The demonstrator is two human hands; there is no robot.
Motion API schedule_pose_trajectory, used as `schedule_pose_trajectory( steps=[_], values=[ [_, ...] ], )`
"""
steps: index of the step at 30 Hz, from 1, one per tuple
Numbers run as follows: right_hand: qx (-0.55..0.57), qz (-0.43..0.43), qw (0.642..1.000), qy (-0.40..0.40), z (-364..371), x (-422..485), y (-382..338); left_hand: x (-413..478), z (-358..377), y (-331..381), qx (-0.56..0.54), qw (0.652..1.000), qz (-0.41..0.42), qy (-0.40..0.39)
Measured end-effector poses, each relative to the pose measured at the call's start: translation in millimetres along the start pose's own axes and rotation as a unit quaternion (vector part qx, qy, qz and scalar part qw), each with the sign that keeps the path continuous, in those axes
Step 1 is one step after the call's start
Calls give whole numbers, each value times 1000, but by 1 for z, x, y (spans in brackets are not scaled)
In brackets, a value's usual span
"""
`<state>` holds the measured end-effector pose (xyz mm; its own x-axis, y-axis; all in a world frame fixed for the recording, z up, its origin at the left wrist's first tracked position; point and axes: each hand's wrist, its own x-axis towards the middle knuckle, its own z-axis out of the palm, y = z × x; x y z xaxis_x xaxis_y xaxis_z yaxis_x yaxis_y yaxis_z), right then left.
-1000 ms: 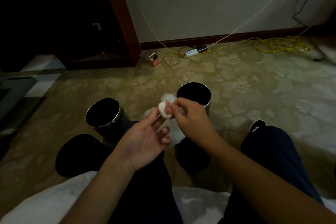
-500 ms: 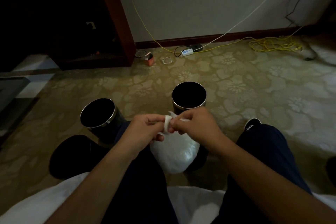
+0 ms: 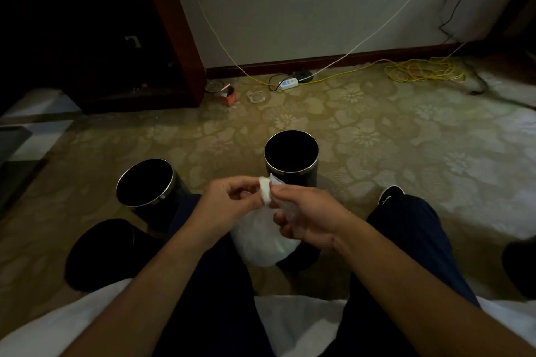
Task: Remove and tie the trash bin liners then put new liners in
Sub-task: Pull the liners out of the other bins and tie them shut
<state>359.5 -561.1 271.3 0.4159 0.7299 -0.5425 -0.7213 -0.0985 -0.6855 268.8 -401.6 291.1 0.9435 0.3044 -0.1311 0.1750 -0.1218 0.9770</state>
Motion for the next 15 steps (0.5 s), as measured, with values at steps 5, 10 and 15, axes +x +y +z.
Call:
schedule_pose_trajectory(
  steps=[5,10,15],
  values=[
    [-62,-60,996,-10,2,-3,-5,5,-4,5,34,999,19,-31],
    [-52,-71,995,-55,-5,-7,-17,4,-8,18,110,991,58,-53],
    [-359,-223,906,20,-14,-17,-34,-5,-2,24,149,982,116,-18]
  ],
)
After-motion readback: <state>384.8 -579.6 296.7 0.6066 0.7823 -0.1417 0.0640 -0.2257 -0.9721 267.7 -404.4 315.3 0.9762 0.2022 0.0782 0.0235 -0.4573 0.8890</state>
